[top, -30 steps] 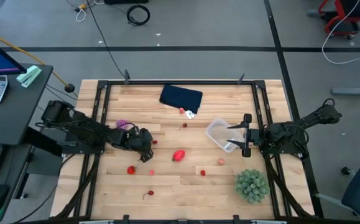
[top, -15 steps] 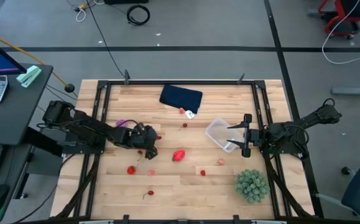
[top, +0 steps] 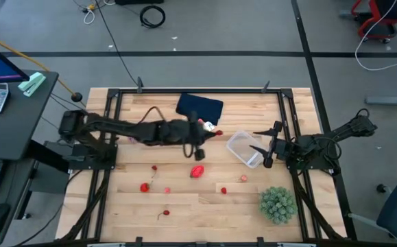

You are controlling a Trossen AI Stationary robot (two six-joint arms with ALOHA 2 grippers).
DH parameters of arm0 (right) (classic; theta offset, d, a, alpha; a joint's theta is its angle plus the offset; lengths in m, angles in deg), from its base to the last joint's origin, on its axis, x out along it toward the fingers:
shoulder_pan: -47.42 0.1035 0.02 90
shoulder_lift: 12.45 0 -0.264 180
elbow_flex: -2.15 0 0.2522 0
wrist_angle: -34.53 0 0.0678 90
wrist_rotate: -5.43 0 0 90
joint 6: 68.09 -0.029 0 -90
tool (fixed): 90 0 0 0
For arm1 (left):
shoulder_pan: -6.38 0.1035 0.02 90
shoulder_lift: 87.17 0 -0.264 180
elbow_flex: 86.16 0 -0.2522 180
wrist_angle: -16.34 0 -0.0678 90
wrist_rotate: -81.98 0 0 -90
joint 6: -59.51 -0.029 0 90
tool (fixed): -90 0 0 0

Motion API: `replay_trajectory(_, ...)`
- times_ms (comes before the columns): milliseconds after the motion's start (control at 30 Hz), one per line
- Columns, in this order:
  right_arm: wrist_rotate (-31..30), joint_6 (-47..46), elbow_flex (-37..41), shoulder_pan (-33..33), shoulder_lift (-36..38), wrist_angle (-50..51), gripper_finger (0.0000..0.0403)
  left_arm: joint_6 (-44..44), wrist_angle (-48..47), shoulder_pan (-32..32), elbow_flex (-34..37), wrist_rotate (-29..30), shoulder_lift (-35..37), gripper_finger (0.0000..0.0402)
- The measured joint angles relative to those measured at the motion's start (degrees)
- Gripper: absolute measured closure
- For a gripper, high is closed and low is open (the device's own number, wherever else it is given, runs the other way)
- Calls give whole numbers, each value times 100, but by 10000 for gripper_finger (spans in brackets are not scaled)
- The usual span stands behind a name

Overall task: Pick and placing Produce into tupperware
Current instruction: Put the cherry into the transparent bin

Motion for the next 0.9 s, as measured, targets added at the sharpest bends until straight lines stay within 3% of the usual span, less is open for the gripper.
replay_trajectory(300, -80, 2, 0, 2, -4, -8, 137, -272, 235, 167, -1472, -155, -2253, 399)
replay_trajectory(467, -83, -37, 0, 2, -6, 51, 137, -218, 240, 303, -2371, -624, -3173, 396)
replay_trajectory(667, -84, -39, 0, 2, -4, 78, 137, -181, -201, 454, -3098, -684, -3773, 395)
replay_trajectory(900, -59, -55, 0, 2, -6, 99, 137, -30, -405, 501, -3114, -687, -3945, 384)
